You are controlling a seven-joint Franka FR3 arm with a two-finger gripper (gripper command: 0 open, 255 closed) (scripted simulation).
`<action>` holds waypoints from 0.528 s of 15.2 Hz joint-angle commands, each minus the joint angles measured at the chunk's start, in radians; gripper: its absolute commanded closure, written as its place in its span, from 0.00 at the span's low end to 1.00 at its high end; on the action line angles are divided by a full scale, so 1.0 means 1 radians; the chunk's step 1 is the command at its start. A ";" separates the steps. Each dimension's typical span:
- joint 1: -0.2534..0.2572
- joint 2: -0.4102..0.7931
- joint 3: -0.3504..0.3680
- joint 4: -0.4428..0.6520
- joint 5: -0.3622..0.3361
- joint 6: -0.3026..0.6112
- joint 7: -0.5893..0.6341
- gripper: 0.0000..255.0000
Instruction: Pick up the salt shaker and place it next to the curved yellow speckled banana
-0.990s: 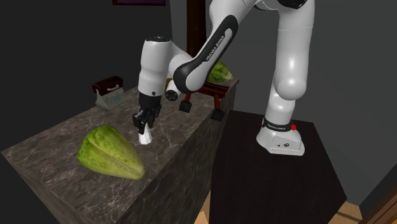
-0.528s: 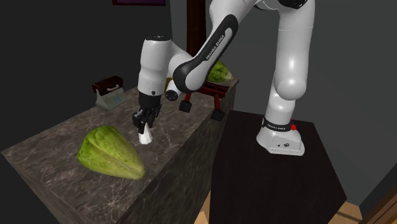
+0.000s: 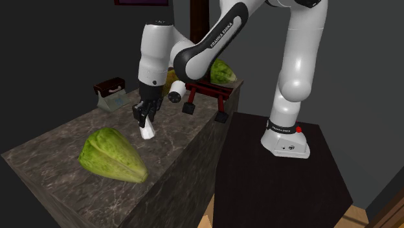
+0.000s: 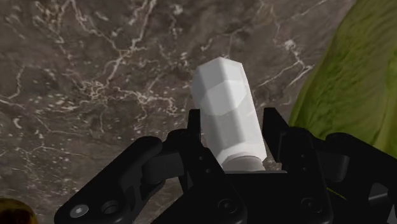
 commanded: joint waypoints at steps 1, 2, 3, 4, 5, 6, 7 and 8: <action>-0.001 -0.018 0.003 0.012 0.021 -0.026 -0.015 1.00; -0.002 -0.027 0.004 0.017 0.031 -0.038 -0.023 1.00; -0.003 -0.035 0.004 0.023 0.041 -0.051 -0.030 1.00; -0.003 -0.044 0.005 0.029 0.050 -0.063 -0.037 1.00; -0.003 -0.052 0.005 0.035 0.059 -0.076 -0.044 1.00; -0.004 -0.060 0.005 0.041 0.068 -0.089 -0.050 1.00; -0.004 -0.068 0.004 0.048 0.076 -0.101 -0.056 1.00; -0.004 -0.075 0.004 0.055 0.083 -0.114 -0.062 1.00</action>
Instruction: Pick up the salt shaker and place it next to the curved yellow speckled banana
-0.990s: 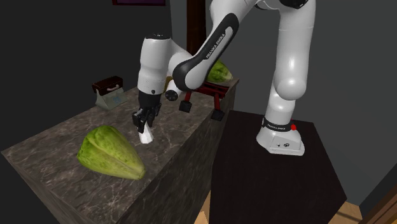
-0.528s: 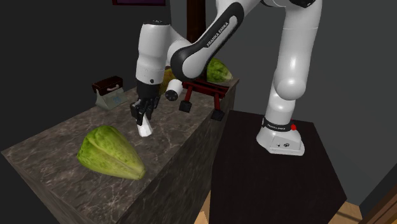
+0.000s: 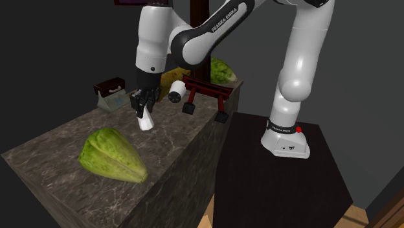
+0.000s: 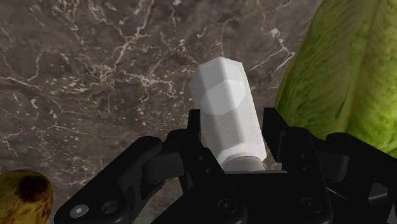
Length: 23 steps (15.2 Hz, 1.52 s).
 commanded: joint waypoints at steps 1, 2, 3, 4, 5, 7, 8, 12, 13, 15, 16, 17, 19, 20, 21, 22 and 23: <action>0.000 -0.012 0.000 0.018 0.013 -0.028 -0.010 1.00; 0.000 -0.019 -0.001 0.025 0.020 -0.041 -0.015 1.00; 0.000 -0.026 -0.002 0.033 0.026 -0.054 -0.020 1.00; 0.000 -0.032 -0.002 0.041 0.032 -0.067 -0.025 1.00; 0.000 -0.038 -0.003 0.049 0.038 -0.080 -0.029 1.00; 0.000 -0.050 -0.005 0.065 0.048 -0.106 -0.037 1.00; 0.000 -0.055 -0.006 0.074 0.053 -0.119 -0.041 1.00; 0.000 -0.075 -0.010 0.111 0.068 -0.172 -0.054 1.00; 0.000 -0.079 -0.011 0.121 0.071 -0.185 -0.057 1.00; 0.000 -0.086 -0.013 0.141 0.077 -0.212 -0.062 1.00; 0.000 -0.090 -0.014 0.151 0.080 -0.225 -0.064 1.00; 0.000 -0.093 -0.015 0.162 0.082 -0.238 -0.066 1.00; -0.001 -0.098 -0.017 0.184 0.086 -0.265 -0.070 1.00; -0.001 -0.101 -0.018 0.195 0.088 -0.278 -0.071 1.00; -0.001 -0.103 -0.019 0.206 0.089 -0.291 -0.073 1.00; -0.001 -0.105 -0.019 0.218 0.090 -0.304 -0.074 1.00; -0.001 -0.106 -0.020 0.230 0.092 -0.318 -0.075 1.00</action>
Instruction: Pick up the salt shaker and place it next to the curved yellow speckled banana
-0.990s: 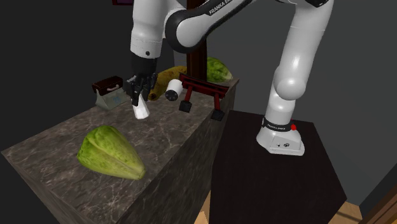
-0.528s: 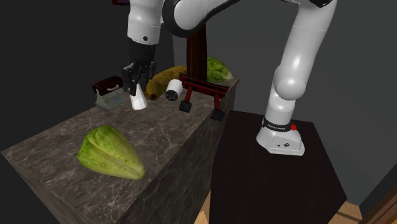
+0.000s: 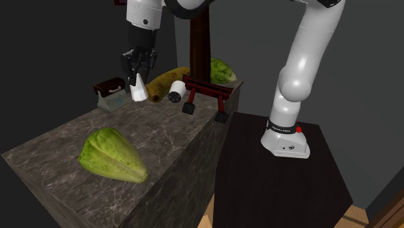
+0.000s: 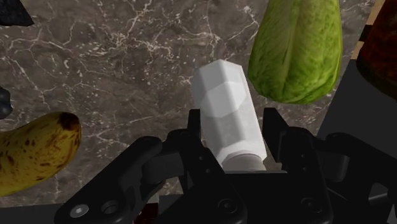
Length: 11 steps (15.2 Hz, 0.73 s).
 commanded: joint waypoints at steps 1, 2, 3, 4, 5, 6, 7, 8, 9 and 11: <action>0.000 0.000 -0.001 0.021 0.000 -0.021 -0.001 1.00; -0.006 -0.032 -0.018 -0.010 0.025 -0.017 -0.034 1.00; -0.011 -0.063 -0.037 -0.041 0.048 -0.015 -0.068 1.00; -0.015 -0.093 -0.056 -0.070 0.069 -0.013 -0.101 1.00; -0.018 -0.121 -0.077 -0.097 0.088 -0.012 -0.133 1.00; -0.020 -0.147 -0.097 -0.124 0.105 -0.012 -0.164 1.00; -0.022 -0.173 -0.118 -0.149 0.119 -0.013 -0.194 1.00; -0.024 -0.197 -0.139 -0.173 0.132 -0.014 -0.224 1.00; -0.026 -0.221 -0.160 -0.196 0.143 -0.016 -0.253 1.00; -0.030 -0.264 -0.203 -0.239 0.160 -0.021 -0.310 1.00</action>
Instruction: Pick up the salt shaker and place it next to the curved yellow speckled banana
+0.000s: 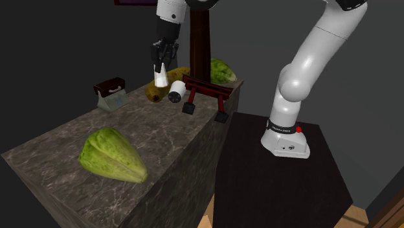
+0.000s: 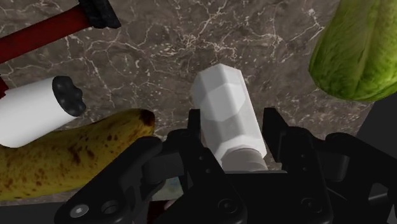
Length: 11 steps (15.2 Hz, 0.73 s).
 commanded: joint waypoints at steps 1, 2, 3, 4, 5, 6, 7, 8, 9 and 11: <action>-0.004 -0.046 -0.043 -0.046 0.018 -0.005 -0.060 1.00; -0.007 -0.065 -0.065 -0.064 0.023 -0.009 -0.087 1.00; -0.011 -0.083 -0.086 -0.082 0.027 -0.013 -0.114 1.00; -0.014 -0.100 -0.107 -0.098 0.029 -0.017 -0.140 1.00; -0.019 -0.117 -0.128 -0.113 0.031 -0.021 -0.167 1.00; -0.024 -0.132 -0.150 -0.128 0.031 -0.025 -0.193 1.00; -0.029 -0.146 -0.171 -0.141 0.031 -0.030 -0.219 1.00; -0.035 -0.159 -0.192 -0.152 0.029 -0.034 -0.244 1.00; -0.041 -0.171 -0.213 -0.163 0.027 -0.039 -0.270 1.00; -0.055 -0.192 -0.255 -0.181 0.021 -0.049 -0.320 1.00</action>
